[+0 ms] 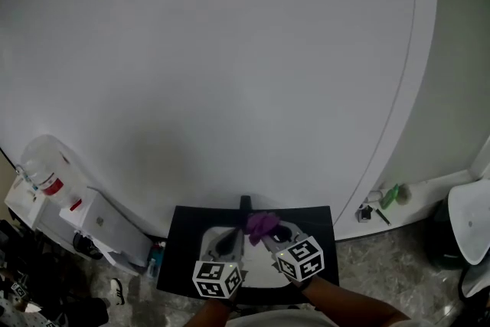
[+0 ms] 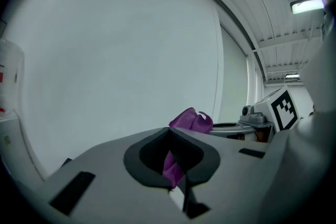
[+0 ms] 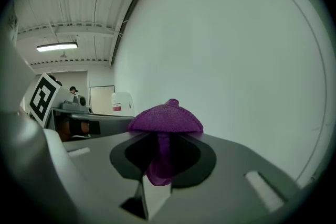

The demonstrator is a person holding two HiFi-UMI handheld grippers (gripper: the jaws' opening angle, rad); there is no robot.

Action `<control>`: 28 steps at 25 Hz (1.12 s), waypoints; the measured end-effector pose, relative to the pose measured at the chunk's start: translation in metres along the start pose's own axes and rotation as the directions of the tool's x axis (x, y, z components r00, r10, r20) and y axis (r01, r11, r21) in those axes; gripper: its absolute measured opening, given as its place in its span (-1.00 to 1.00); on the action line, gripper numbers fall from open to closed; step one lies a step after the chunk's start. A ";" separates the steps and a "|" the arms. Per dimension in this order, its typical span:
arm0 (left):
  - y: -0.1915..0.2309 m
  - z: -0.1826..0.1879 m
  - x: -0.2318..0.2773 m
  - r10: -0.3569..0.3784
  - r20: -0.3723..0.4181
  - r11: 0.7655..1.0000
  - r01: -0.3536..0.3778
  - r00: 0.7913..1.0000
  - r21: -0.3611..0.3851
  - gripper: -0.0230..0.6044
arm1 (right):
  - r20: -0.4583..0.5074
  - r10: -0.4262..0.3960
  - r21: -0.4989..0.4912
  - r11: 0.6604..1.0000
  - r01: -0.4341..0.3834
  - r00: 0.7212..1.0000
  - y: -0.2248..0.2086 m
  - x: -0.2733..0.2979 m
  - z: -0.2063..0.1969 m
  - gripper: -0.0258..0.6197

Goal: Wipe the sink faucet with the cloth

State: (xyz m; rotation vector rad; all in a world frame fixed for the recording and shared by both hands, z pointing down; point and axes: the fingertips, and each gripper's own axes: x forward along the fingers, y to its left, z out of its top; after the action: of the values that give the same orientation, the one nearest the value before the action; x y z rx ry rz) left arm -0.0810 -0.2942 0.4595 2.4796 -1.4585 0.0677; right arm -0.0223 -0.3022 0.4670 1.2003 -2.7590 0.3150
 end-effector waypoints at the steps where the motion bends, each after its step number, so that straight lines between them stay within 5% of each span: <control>1: -0.001 0.001 -0.001 0.001 0.004 1.000 -0.001 1.000 0.003 -0.91 | 0.003 -0.001 0.000 1.000 0.001 1.000 0.001 -0.002 0.000 -0.72; 28: -0.014 -0.007 -0.004 -0.023 -0.012 1.000 0.024 1.000 0.016 -0.91 | 0.024 -0.014 -0.008 1.000 0.014 1.000 0.006 -0.015 0.006 -0.72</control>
State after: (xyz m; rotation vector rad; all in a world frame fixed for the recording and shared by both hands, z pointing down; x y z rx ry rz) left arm -0.0704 -0.2823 0.4626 2.5042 -1.4294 0.0893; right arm -0.0169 -0.2887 0.4574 1.2291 -2.7675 0.2904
